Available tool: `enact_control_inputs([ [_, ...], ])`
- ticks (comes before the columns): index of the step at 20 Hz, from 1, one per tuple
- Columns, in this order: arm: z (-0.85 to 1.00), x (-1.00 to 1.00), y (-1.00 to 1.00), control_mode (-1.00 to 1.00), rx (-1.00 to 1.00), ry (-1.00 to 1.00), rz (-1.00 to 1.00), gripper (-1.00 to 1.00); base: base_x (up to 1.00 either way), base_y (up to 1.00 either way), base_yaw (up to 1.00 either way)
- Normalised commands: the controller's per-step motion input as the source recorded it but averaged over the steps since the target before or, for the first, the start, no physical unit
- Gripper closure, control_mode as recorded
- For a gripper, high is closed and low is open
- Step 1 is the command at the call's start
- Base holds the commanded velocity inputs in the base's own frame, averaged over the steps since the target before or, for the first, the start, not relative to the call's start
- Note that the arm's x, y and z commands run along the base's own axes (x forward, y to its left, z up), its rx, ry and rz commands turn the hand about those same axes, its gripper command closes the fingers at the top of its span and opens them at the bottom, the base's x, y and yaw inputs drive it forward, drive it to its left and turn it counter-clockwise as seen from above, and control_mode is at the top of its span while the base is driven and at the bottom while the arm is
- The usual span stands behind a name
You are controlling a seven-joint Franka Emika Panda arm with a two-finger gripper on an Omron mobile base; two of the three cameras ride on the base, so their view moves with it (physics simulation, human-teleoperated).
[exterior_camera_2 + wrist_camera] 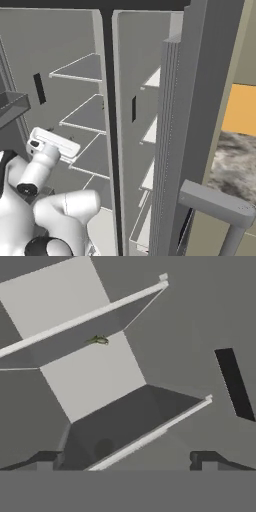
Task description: Take the bell pepper and kiwi from the fridge shelf and place them in the freezer drawer to begin freezing them.
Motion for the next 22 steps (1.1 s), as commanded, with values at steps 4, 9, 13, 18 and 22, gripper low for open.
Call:
enact_control_inputs([
  [4,0.00,-0.13,-1.00,-1.00,-0.37,0.00,-0.04,-1.00,0.00,0.00,0.00],
  [9,0.00,-0.25,-1.00,-1.00,-0.42,0.00,-0.08,-1.00,0.00,0.00,0.00],
  [13,-0.02,-0.40,-1.00,-1.00,-0.48,0.03,-0.16,-1.00,0.00,0.00,0.00],
  [18,0.00,-0.35,-1.00,-1.00,-0.51,0.06,-0.15,-1.00,0.00,0.00,0.00],
  [22,0.00,-0.32,-1.00,-1.00,-0.47,0.09,-0.13,-1.00,0.00,0.00,0.00],
])
